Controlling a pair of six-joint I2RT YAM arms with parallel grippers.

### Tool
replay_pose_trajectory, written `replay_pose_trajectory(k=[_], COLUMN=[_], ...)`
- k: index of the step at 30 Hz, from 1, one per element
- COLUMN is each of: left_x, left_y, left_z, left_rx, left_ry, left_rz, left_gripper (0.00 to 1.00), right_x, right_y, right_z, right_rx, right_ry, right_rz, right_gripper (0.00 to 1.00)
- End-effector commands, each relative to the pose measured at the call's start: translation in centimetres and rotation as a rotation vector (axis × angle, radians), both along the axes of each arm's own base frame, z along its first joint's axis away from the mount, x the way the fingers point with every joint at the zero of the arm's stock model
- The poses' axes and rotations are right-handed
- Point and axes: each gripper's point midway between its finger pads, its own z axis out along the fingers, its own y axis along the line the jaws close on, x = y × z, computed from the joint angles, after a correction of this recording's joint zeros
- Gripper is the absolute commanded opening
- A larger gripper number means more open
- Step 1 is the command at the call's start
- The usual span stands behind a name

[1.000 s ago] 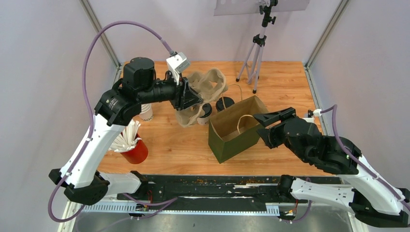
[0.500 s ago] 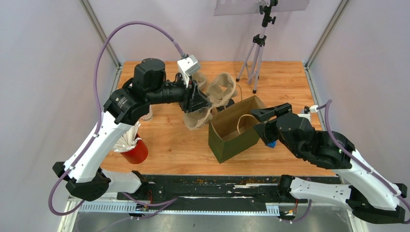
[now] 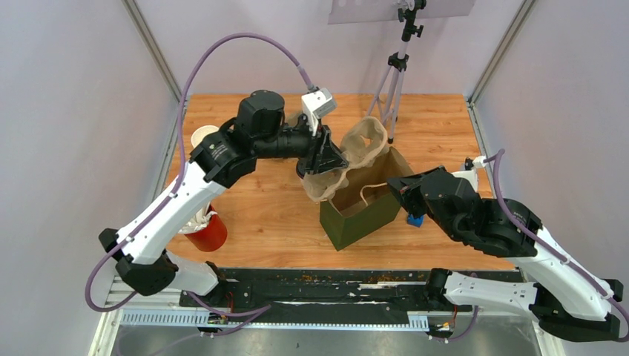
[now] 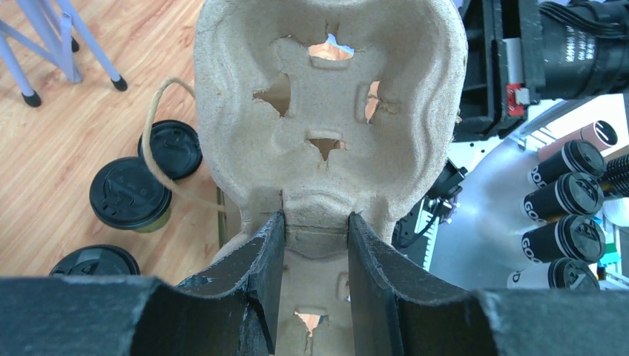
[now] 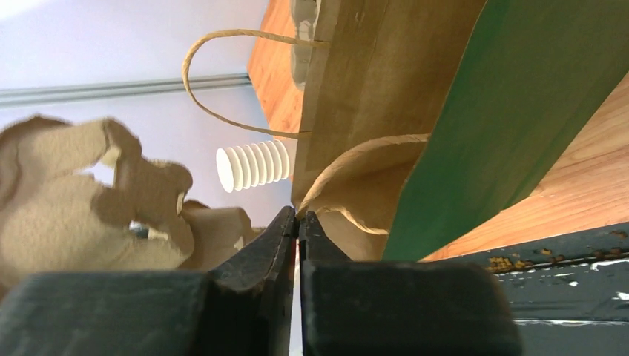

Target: Pack the takeout coffee

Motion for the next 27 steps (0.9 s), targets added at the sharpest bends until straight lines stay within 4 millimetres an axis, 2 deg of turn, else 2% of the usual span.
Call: replay_pose_trajectory(k=[1,7,13,18,24,27], left_x=[0.8,1.4,2.3,2.8,3.2,3.7], left_y=[-1.9,-4.3,-5.8,-6.2,-6.0,-6.0], left_z=[2.2,1.2,0.2,-1.2,-3.2,-4.0], left_rx=[-0.076,-0.091,-0.089,-0.053,0.009,0.029], left_ry=[-0.032,-0.017,-0.005,0.001,-0.005,-0.008], left_rz=[0.000,-0.013,-0.006,0.006,0.018,0.032], left_gripper=[0.32,0.31,0.31,0.31,0.31,0.31], right_x=[-0.2,-0.2,-0.4,-0.4,-0.7,-1.1], right_y=[-0.5,-0.7,-0.5,0.6,0.6,1.4], right_z=[-0.4,0.2,-0.1,0.8,1.1,1.7], right_rx=[-0.069,-0.067,-0.089,-0.127,-0.157,-0.177], right_ry=[-0.026,-0.097,-0.131,-0.244,-0.311,-0.404], right_rz=[0.040,0.072,0.110,0.207,0.256,0.332], right_gripper=[0.00,0.00,0.00,0.00,0.00,0.00])
